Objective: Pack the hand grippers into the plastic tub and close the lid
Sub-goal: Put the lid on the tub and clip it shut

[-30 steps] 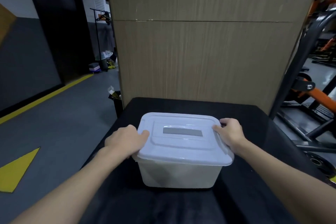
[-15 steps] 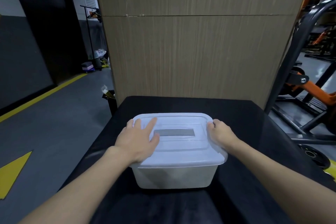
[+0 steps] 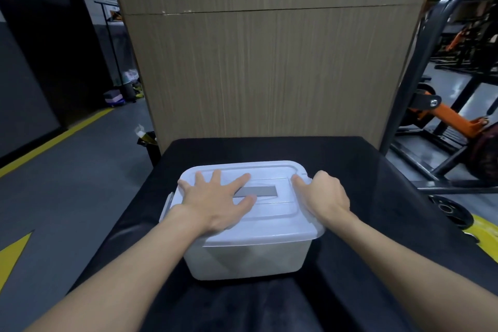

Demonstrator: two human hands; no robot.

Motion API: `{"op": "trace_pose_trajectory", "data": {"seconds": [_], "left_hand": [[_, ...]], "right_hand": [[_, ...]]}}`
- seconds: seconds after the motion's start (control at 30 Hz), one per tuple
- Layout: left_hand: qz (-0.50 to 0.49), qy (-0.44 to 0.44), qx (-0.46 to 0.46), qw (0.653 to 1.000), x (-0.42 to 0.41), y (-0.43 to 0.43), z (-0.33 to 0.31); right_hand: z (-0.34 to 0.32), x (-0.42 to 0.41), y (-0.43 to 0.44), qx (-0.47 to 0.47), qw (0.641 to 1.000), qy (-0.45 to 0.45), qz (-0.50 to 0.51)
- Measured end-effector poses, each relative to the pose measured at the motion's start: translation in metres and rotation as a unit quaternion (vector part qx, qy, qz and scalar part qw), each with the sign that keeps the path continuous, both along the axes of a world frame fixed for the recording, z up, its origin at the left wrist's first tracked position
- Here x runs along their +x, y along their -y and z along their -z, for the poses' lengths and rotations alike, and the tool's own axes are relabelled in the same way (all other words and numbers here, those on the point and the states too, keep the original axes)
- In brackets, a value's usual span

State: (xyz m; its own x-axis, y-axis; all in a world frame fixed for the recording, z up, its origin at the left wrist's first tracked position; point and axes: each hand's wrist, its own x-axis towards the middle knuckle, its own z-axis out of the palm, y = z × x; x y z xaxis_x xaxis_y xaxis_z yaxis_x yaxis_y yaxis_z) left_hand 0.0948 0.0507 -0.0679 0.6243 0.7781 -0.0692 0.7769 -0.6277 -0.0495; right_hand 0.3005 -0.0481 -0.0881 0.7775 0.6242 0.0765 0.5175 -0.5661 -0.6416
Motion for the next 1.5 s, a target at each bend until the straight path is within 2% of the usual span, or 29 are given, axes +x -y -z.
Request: {"op": "trace_pose_trajectory", "data": {"seconds": [0.1,0.27,0.4,0.47,0.53,0.6,0.67,0.73,0.8,0.87,0.97,1.03,1.13,1.23,1.33,1.43,1.5], "left_hand": [[-0.008,0.009,-0.002,1.0,0.001,0.002,0.001],[-0.006,0.019,0.008,1.0,-0.003,0.001,0.003],[-0.011,0.032,0.002,0.999,-0.004,0.001,0.005],[-0.012,0.038,-0.003,0.999,-0.006,0.001,0.005],[-0.011,0.048,-0.005,0.999,-0.006,0.001,0.005],[-0.004,0.059,0.006,0.998,-0.011,-0.003,0.005],[-0.005,0.109,0.015,0.994,-0.023,-0.015,0.007],[-0.022,0.21,-0.024,0.977,-0.041,-0.03,0.012],[-0.024,0.317,-0.076,0.945,-0.054,-0.036,0.018],[-0.048,0.374,-0.104,0.92,-0.055,-0.033,0.018],[-0.151,0.325,-0.083,0.93,-0.051,-0.029,0.02],[-0.248,0.337,-0.126,0.9,-0.052,-0.032,0.019],[-0.326,0.402,-0.194,0.834,-0.056,-0.033,0.019],[-0.337,0.472,-0.231,0.781,-0.061,-0.034,0.024],[-0.331,0.529,-0.249,0.74,-0.064,-0.036,0.033],[-0.317,0.547,-0.232,0.739,-0.065,-0.037,0.035],[-0.308,0.55,-0.218,0.745,-0.064,-0.036,0.034]], "right_hand": [[-0.003,-0.003,0.002,-0.007,0.999,0.039,-0.013],[-0.006,-0.007,-0.002,-0.026,0.984,0.174,-0.036],[-0.006,-0.011,-0.004,-0.075,0.975,0.205,-0.047],[-0.01,-0.016,-0.003,-0.116,0.955,0.261,-0.073],[-0.012,-0.024,-0.009,-0.103,0.934,0.316,-0.13],[-0.01,-0.046,-0.019,-0.078,0.926,0.283,-0.238],[-0.003,-0.069,-0.029,-0.104,0.918,0.229,-0.305],[-0.003,-0.08,-0.035,-0.134,0.915,0.23,-0.304],[-0.013,-0.082,-0.038,-0.167,0.905,0.259,-0.293],[-0.016,-0.088,-0.046,-0.168,0.895,0.283,-0.301],[-0.011,-0.106,-0.061,-0.147,0.888,0.276,-0.337],[-0.007,-0.115,-0.069,-0.16,0.892,0.248,-0.342],[-0.007,-0.125,-0.076,-0.195,0.867,0.276,-0.366],[-0.004,-0.136,-0.08,-0.121,0.86,0.299,-0.396],[-0.008,-0.139,-0.088,-0.137,0.852,0.277,-0.423],[-0.01,-0.142,-0.093,-0.165,0.85,0.271,-0.421],[-0.011,-0.144,-0.097,-0.166,0.861,0.247,-0.412]]}}
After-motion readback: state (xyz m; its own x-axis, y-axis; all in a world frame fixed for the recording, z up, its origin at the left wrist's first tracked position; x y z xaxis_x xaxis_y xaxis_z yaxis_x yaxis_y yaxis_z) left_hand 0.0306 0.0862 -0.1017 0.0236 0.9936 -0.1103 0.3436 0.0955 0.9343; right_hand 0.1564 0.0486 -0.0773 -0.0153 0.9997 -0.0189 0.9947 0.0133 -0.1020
